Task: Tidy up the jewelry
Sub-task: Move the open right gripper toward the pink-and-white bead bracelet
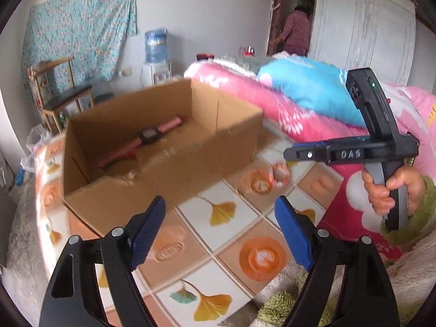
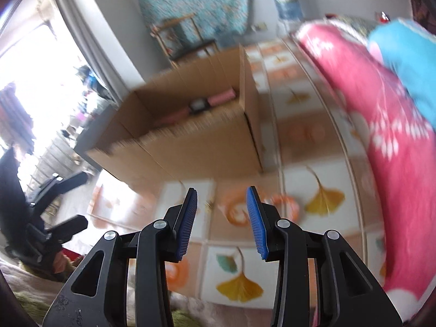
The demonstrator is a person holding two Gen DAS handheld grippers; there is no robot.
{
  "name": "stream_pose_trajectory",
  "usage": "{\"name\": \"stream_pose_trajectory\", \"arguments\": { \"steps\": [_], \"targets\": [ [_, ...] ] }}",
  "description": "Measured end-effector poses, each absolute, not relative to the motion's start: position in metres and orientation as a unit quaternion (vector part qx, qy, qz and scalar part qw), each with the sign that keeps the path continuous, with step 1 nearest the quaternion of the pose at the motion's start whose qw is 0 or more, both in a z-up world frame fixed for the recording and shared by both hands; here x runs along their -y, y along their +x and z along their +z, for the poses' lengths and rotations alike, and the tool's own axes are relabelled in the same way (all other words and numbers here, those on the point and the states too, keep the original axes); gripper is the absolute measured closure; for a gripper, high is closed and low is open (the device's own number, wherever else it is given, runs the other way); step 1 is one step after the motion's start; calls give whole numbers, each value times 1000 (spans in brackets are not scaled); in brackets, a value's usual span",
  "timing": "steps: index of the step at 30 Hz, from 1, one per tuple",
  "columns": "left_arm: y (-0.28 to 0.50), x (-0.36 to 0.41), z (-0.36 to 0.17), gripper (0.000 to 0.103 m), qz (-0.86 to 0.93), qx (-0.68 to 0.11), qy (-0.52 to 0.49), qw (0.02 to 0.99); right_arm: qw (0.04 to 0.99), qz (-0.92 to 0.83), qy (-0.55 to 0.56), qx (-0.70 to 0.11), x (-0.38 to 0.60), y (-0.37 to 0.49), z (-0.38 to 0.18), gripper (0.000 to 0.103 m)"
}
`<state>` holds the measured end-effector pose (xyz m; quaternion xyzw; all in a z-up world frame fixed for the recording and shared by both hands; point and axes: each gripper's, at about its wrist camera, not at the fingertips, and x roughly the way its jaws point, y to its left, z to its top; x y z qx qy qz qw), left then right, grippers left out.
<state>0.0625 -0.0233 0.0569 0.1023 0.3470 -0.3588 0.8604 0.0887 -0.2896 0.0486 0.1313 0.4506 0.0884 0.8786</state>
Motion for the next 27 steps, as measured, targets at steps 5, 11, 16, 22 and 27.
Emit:
{"name": "stream_pose_trajectory", "arguments": {
  "steps": [5,11,16,22,27],
  "targets": [
    [79,45,19,23,-312,-405,131,849,861,49,106,-495,286,96,17,66],
    [105,57,-17,23,-242,-468,159,835,859,40,79,-505,281,104,4,66],
    [116,56,-29,22,-215,-485,160,833,857,32,61,-511,280,109,-2,65],
    [122,52,-33,22,-202,-498,154,829,854,32,61,-515,279,113,-4,63],
    [123,51,-36,21,-198,-502,154,828,852,37,61,-518,277,116,-5,62]
  ]
}}
